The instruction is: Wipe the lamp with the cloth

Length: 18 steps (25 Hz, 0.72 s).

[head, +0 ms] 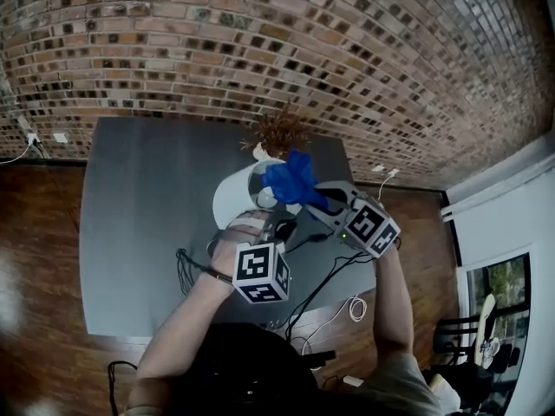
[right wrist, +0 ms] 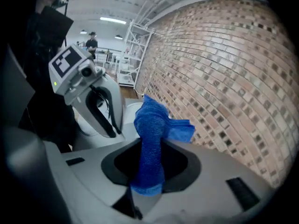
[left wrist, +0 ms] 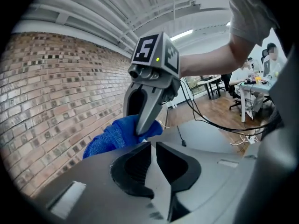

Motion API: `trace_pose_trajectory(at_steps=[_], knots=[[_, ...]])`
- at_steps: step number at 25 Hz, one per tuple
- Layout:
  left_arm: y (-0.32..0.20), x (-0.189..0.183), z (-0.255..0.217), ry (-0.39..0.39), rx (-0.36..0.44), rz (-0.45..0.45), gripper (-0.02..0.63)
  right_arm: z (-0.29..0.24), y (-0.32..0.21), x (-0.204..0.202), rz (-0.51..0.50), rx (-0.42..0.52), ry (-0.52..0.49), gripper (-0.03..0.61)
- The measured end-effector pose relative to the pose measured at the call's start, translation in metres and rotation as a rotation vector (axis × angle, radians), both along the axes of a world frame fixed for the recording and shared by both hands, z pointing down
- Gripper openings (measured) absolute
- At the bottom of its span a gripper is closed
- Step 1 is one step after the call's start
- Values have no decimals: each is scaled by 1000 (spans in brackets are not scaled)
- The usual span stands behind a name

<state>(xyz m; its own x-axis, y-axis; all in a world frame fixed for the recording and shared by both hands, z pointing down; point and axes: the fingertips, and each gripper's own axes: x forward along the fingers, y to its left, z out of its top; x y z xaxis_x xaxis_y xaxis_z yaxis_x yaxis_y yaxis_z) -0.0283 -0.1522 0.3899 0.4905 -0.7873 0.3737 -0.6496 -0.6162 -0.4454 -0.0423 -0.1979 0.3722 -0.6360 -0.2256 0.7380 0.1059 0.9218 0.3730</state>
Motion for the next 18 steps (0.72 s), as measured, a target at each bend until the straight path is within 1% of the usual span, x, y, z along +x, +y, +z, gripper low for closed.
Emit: trace_pose_trajectory(at_steps=[2, 3, 5, 6, 7, 8, 9, 11, 12, 13, 14, 15, 16, 18], knots=[[0, 0, 0, -12, 35, -10, 37, -6, 12, 9, 12, -94, -53, 109], [1, 1, 1, -17, 56, -14, 38, -15, 12, 8, 16, -104, -86, 109], [3, 1, 3, -26, 89, -17, 41, -43, 8, -9, -4, -44, -163, 109], [3, 0, 4, -30, 97, -16, 41, -57, 9, -25, -34, -13, -195, 109], [4, 0, 4, -33, 99, -14, 42, -66, 14, -44, -76, -1, -210, 109], [4, 1, 5, -35, 98, -10, 43, -66, 24, -63, -130, -7, -200, 109], [5, 1, 5, -37, 96, -8, 42, -58, 34, -83, -193, -16, -165, 109], [5, 3, 5, -36, 93, -10, 43, -25, 47, -114, -297, -17, -47, 109], [5, 3, 4, -33, 93, -14, 43, -9, 45, -124, -313, -17, 9, 109], [4, 2, 3, -29, 94, -19, 43, 2, 39, -130, -303, -25, 42, 109], [3, 2, 2, -23, 93, -22, 43, 6, 27, -134, -268, -32, 48, 110], [3, 1, 2, -16, 92, -21, 43, 6, 10, -135, -212, -21, 41, 110], [2, 1, 1, -10, 93, -19, 43, 2, -11, -133, -139, 17, 33, 110], [1, 3, 2, -12, 95, -15, 43, -7, -51, -123, 7, 145, 26, 110]])
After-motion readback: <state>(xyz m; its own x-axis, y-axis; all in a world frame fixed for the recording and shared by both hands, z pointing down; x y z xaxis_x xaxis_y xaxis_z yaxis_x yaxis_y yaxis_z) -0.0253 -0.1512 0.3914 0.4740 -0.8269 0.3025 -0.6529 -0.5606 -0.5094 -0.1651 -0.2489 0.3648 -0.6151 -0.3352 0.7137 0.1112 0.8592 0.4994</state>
